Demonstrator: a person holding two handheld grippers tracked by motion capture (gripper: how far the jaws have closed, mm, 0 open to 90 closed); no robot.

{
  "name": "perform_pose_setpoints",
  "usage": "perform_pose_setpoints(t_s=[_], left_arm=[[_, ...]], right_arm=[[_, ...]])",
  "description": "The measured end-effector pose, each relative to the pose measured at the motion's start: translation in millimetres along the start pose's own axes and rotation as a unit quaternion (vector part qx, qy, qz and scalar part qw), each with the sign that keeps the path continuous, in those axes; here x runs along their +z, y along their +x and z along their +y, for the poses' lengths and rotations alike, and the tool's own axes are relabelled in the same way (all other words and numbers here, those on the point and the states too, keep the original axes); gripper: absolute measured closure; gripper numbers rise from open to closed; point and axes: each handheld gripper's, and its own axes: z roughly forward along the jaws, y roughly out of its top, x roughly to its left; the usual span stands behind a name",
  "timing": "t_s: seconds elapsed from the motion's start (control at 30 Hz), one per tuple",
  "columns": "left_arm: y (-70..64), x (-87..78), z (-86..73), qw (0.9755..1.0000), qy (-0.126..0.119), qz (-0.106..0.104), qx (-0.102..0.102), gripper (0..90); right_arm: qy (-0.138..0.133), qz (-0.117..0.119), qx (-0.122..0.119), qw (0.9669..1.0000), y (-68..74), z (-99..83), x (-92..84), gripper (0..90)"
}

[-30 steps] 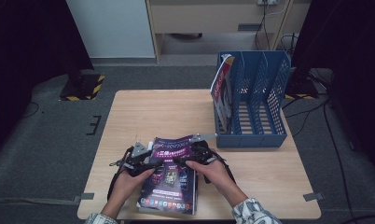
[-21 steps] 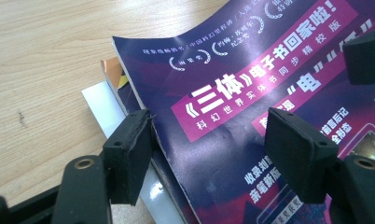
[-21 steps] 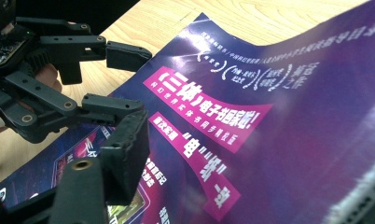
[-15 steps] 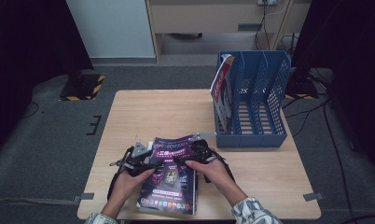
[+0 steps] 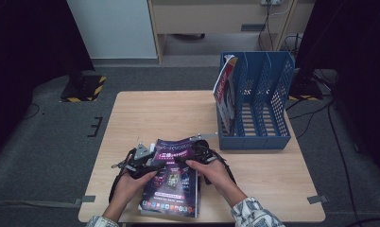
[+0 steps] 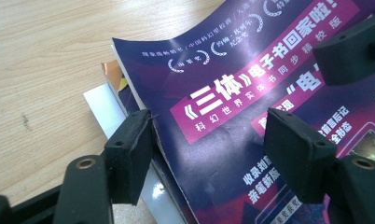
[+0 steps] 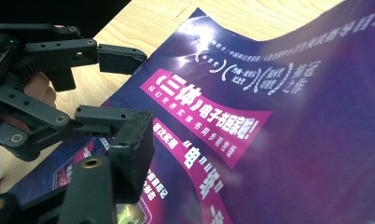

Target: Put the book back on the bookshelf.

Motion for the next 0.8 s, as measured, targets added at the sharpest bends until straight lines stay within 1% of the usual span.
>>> perform_pose_setpoints(t_s=[0.03, 0.13, 0.27, 0.33, 0.4, 0.47, 0.6, 0.63, 0.67, 0.8], left_arm=[[0.3, -0.4, 0.1, 1.0, -0.001, 0.002, 0.001, 34.8], [2.4, -1.4, 0.1, 1.0, -0.004, 0.002, 0.001, 39.1], [4.1, -2.0, 0.2, 0.9999, -0.007, 0.001, -0.007, 39.1], [4.9, -2.2, 0.3, 0.9999, -0.012, 0.0, -0.012, 38.9], [6.0, -2.3, 0.3, 0.9997, -0.015, -0.003, -0.017, 38.2], [7.5, -3.7, 0.3, 0.9995, -0.022, -0.006, -0.023, 37.7], [9.7, -5.1, 0.1, 0.9987, -0.034, -0.014, -0.036, 33.7], [10.1, -5.3, -0.1, 0.9983, -0.037, -0.018, -0.042, 32.8], [10.8, -5.6, -0.4, 0.998, -0.038, -0.021, -0.045, 31.8], [12.8, -6.7, -1.2, 0.9973, -0.041, -0.036, -0.049, 30.9]], right_arm=[[0.0, 0.003, 0.005, 1.0, 0.1, 0.9, -1.1, 46.3], [-0.004, 0.003, 0.004, 1.0, 1.4, 2.8, -2.9, 53.0], [-0.013, 0.003, 0.014, 0.9998, -0.2, 5.7, -6.2, 63.7], [-0.02, 0.0, 0.015, 0.9997, -0.1, 7.9, -8.7, 68.3], [-0.025, -0.001, 0.009, 0.9997, 1.8, 11.0, -11.1, 72.1], [-0.032, -0.001, -0.002, 0.9995, 4.9, 15.3, -14.1, 75.4], [-0.036, -0.009, -0.035, 0.9987, 14.0, 23.9, -19.2, 76.8], [-0.036, -0.01, -0.043, 0.9984, 15.9, 25.5, -20.4, 77.1], [-0.04, -0.012, -0.053, 0.9977, 17.1, 27.1, -21.5, 77.2], [-0.053, -0.018, -0.083, 0.995, 22.7, 34.1, -27.5, 77.7]])
